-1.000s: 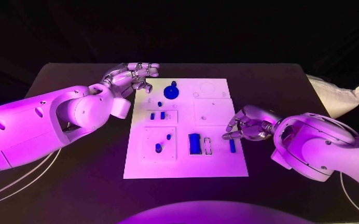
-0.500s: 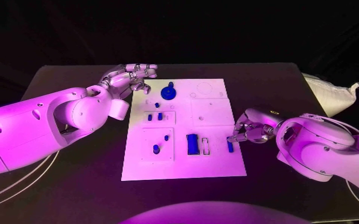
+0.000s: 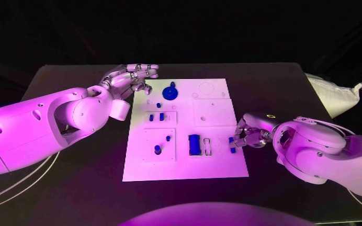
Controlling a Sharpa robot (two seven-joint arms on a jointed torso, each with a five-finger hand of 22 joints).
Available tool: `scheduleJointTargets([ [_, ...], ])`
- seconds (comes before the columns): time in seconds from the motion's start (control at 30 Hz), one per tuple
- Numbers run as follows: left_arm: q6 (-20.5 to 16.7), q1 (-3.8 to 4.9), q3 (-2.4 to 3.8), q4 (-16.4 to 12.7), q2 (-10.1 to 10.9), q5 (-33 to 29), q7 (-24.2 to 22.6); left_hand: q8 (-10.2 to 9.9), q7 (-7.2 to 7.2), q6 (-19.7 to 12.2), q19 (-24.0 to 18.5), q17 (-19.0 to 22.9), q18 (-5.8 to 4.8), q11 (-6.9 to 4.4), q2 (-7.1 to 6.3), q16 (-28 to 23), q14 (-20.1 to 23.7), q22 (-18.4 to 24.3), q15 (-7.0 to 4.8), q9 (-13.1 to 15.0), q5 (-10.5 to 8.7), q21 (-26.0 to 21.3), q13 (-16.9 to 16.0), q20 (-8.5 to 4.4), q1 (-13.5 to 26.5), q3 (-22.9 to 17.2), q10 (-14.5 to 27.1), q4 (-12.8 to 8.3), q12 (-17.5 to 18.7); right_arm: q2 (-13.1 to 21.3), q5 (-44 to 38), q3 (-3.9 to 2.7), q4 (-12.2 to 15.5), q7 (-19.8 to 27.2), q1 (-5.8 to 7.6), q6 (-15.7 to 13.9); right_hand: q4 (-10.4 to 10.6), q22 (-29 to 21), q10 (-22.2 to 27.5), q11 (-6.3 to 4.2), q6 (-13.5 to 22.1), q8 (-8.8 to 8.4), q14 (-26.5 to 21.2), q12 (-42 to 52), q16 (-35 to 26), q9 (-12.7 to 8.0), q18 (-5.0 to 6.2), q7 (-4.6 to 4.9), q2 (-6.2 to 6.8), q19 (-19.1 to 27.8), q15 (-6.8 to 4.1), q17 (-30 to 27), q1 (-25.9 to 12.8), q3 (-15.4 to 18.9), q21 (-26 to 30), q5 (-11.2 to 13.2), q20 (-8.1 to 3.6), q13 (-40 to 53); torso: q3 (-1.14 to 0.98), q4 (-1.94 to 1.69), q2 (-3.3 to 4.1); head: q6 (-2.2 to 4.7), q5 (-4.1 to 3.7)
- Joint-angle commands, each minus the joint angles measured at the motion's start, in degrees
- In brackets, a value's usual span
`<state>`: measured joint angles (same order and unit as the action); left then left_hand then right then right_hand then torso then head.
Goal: Assemble the parts on the task board
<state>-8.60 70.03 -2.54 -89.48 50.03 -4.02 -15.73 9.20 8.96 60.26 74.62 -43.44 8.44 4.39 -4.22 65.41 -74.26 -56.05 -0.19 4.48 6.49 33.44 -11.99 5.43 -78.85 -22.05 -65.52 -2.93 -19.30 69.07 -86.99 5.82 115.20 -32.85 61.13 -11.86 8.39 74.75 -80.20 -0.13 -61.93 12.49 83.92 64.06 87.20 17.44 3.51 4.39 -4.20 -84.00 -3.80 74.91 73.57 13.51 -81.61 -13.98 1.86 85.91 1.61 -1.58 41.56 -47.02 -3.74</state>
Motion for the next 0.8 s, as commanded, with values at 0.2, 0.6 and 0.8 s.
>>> scheduleJointTargets([
  [0.2,1.27,-0.04,0.03,-0.08,-0.06,0.24,-0.14,0.26,-0.01,-0.3,-0.46,0.06,1.15,-0.16,0.19,0.13,0.38,0.06,-0.15,-0.06,0.19,-0.12,-0.07,-0.09,-0.44,0.32,0.42,-0.11,-0.2,-1.37,-1.62,0.02,-0.67,-0.58,-0.68,2.5,-0.11,0.17,-0.25,-0.14,-0.63,-0.34,5.0,-0.17,-0.11,0.21,-0.34,-0.16,-0.07,-0.7,-0.37,9.76,0.07,-0.05,0.15,-0.43,0.0,-12.86,0.04,-0.02,-0.05,-0.16,0.07],
  [0.6,1.32,-0.05,0.03,-0.14,0.06,0.25,-0.12,0.26,-0.01,-0.3,-0.46,0.06,1.15,-0.16,0.19,0.13,0.38,0.06,-0.15,-0.06,0.19,-0.12,-0.07,-0.09,-0.44,0.32,0.42,-0.11,-0.2,-4.03,-8.73,0.02,-1.75,-0.95,-1.56,5.55,-5.96,1.09,-0.19,-0.52,-0.92,-1.28,5.18,-0.36,0.35,0.62,-0.54,-0.43,-0.88,-0.98,-0.77,10.7,9.06,-4.29,-0.28,5.48,-0.45,-12.62,0.01,-0.01,-0.04,-0.2,0.25],
  [0.8,1.35,-0.06,0.03,-0.18,0.12,0.27,-0.12,0.26,-0.01,-0.3,-0.46,0.06,1.15,-0.16,0.19,0.13,0.38,0.06,-0.15,-0.06,0.19,-0.12,-0.07,-0.09,-0.44,0.32,0.42,-0.11,-0.2,-5.65,-14.01,0.02,-2.06,-1.31,-2.55,7.98,-8.58,1.74,0.0,-0.35,-1.37,-2.02,5.29,-0.69,0.69,0.53,-0.67,-0.2,-0.68,-1.14,-0.6,11.35,11.57,-6.57,-0.6,6.99,-0.35,-12.59,0.02,-0.01,-0.05,-0.28,0.25],
])
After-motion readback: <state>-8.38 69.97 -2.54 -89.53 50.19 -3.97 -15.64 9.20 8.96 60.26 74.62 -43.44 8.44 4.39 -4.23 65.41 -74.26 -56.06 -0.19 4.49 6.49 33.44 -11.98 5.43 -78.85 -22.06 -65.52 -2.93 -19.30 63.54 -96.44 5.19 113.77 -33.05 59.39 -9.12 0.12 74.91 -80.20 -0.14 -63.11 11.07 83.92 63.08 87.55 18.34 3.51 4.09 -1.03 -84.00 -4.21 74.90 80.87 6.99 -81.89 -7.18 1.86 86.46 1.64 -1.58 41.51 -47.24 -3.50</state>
